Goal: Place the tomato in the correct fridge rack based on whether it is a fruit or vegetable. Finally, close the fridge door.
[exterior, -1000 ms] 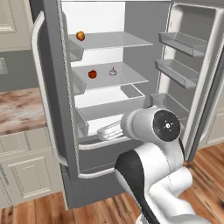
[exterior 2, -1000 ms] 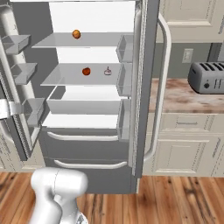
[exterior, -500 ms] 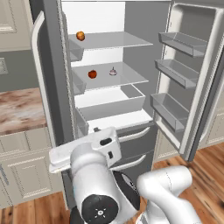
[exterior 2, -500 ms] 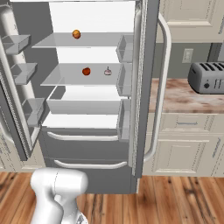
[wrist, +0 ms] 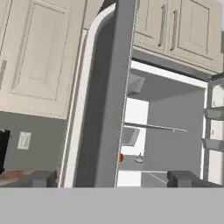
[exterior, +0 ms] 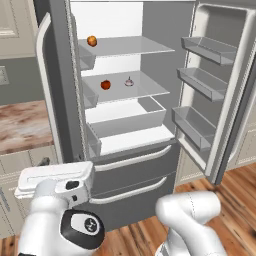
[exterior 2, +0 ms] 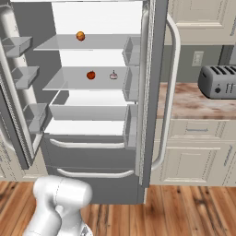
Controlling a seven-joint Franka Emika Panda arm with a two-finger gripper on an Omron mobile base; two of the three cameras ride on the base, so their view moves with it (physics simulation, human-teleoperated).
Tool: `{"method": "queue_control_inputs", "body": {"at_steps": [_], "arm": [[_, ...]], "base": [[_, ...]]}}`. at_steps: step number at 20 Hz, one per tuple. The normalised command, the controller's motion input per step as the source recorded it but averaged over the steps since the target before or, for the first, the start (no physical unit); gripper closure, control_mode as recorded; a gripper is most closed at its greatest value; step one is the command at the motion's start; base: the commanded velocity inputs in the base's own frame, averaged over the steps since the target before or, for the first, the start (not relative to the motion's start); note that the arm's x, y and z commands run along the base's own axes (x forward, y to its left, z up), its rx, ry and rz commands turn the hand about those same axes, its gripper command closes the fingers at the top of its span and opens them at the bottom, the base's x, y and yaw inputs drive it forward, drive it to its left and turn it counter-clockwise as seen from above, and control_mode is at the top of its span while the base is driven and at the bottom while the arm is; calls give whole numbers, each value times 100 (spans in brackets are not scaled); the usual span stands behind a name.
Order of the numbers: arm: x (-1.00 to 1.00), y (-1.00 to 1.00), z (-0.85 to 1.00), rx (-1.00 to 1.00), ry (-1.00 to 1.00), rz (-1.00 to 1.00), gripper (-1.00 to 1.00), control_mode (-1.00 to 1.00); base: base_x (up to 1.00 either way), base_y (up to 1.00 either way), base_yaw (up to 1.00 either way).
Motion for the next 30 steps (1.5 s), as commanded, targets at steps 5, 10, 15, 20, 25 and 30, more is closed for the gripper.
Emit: {"method": "queue_control_inputs", "body": {"at_steps": [5, 10, 15, 20, 25, 30], "arm": [[85, 59, -18, 0, 0, -26, -100, -100], [80, 51, -17, 0, 0, -23, -100, -100], [61, 48, -17, 0, 0, -20, -100, -100], [74, 42, -17, 0, 0, -19, -100, -100], [44, 7, -7, -2, 0, -11, -100, -100], [-1, -50, 0, 6, -1, -3, -100, -100]], "base": [[0, 0, 0], [0, 0, 0], [0, 0, 0], [0, 0, 0], [0, 0, 0], [0, 0, 0]]}}
